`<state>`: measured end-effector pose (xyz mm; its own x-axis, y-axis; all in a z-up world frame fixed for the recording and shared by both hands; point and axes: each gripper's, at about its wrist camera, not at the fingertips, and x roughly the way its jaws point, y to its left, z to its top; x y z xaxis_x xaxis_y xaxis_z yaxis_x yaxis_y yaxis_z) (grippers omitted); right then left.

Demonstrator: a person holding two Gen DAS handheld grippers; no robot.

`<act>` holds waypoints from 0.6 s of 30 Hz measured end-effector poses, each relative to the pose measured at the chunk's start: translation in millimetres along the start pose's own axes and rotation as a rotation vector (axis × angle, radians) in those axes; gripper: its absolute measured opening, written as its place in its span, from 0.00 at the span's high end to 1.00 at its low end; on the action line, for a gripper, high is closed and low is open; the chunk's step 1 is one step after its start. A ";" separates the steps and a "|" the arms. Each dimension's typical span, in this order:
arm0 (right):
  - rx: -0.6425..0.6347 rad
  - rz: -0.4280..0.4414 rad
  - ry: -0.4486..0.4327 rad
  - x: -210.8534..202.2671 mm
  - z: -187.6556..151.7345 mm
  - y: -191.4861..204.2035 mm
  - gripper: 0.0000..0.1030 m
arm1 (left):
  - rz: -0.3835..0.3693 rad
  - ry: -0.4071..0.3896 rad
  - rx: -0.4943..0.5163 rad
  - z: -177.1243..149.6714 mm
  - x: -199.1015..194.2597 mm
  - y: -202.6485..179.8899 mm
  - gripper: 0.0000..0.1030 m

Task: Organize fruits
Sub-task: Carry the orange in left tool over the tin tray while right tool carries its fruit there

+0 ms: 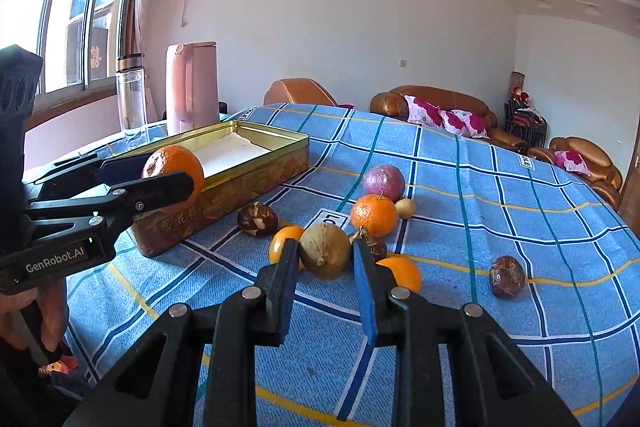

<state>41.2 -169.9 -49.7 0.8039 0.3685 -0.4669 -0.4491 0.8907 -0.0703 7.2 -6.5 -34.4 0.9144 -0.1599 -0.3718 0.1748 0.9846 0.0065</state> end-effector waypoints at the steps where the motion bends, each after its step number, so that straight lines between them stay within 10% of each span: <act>1: -0.003 0.002 -0.005 -0.5 1.3 0.5 0.72 | 0.005 -0.002 -0.001 0.4 -0.4 1.7 0.55; 18: -0.045 0.048 -0.045 7.0 30.3 16.5 0.72 | 0.073 -0.005 -0.023 6.9 2.5 27.5 0.55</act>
<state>51.2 -144.6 -27.5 0.7975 0.4228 -0.4303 -0.5036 0.8594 -0.0889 16.8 19.7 -28.7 0.9263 -0.0875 -0.3665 0.0990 0.9950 0.0126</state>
